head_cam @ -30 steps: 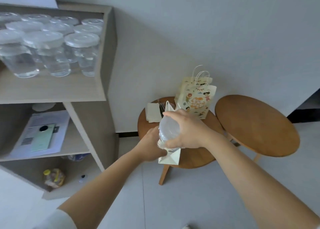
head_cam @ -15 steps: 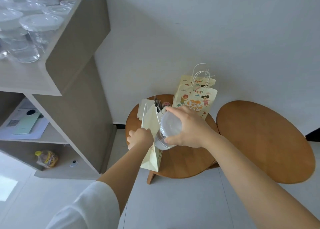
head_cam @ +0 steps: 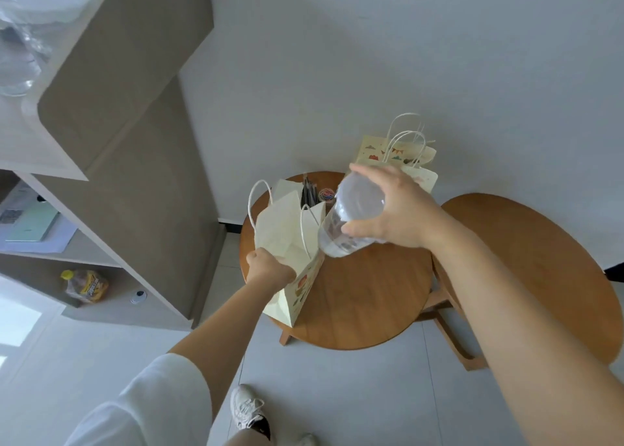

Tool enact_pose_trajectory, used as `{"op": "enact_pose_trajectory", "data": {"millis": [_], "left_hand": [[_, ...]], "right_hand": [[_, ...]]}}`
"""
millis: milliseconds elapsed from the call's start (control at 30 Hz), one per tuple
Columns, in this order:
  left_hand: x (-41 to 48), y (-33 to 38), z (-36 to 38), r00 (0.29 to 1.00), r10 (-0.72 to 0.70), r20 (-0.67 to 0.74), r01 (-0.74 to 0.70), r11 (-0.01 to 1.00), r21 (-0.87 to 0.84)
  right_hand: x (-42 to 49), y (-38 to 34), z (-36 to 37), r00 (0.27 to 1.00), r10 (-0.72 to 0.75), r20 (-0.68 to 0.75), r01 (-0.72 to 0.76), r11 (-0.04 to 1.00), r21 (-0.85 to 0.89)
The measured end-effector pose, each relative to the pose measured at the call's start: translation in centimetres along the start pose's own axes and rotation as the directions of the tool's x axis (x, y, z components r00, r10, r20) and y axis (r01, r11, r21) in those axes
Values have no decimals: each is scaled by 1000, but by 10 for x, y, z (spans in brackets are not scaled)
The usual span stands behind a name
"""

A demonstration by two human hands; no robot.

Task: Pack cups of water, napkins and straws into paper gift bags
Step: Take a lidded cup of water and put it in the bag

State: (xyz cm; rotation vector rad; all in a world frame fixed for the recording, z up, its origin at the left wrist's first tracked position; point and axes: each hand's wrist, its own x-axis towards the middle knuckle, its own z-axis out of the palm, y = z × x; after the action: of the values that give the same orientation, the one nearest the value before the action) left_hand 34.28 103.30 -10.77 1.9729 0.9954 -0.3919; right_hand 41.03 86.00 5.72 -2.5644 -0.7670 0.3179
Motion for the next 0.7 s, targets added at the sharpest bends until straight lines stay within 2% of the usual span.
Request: {"op": "enact_pose_trajectory", "data": {"millis": [167,267,367,533,633,700], "left_hand": [[30,4,-28,976,193,97,-211,946,245],[49,10,-46,943,294,159,-334,848,412],[65,18,-60,896,354,269,-443,756,482],[82,26,-66,864,369,342,-502,662,556],[85,30,-64,866,356,352,-499,572,651],[85,34,-61,869,347,353,-493,543,679]], "right_hand": [[45,-5,-7,997,19,-76,-16,999,30],[69,-9,-8,996,27,-87,-23,999,50],[92,-13,-11,993,44,-112,-37,997,64],[114,-14,11,995,96,4,-96,995,37],[116,-2,34,983,166,80,-171,984,56],[116,6,54,970,198,138,-200,980,2]]}}
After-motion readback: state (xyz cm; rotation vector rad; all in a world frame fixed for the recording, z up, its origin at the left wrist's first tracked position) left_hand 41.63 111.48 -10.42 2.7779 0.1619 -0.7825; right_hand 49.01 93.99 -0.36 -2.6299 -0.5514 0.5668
